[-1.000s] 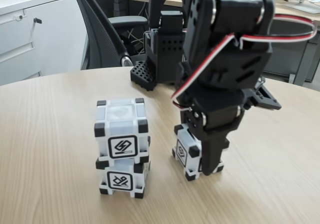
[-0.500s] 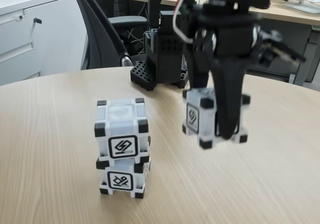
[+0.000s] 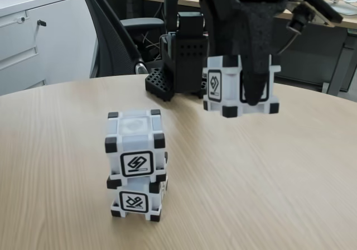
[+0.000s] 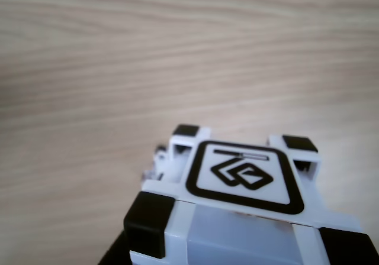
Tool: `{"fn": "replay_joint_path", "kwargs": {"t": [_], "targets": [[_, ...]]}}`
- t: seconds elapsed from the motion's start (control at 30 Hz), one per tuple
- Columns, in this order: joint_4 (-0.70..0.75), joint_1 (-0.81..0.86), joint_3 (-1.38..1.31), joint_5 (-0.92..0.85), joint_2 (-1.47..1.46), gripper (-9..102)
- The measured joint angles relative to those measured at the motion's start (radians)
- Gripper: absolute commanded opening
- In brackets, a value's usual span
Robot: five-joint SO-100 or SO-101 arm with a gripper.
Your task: Stack cubes from left to right.
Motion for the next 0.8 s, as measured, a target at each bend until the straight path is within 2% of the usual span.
{"fn": "replay_joint_path", "kwargs": {"t": [0.17,0.53,0.8], "targets": [[0.012,0.011,0.000,-0.017,0.000,0],[0.014,0.230,0.000,-0.150,0.000,0],[0.014,0.282,-0.025,-0.173,0.000,0]]}}
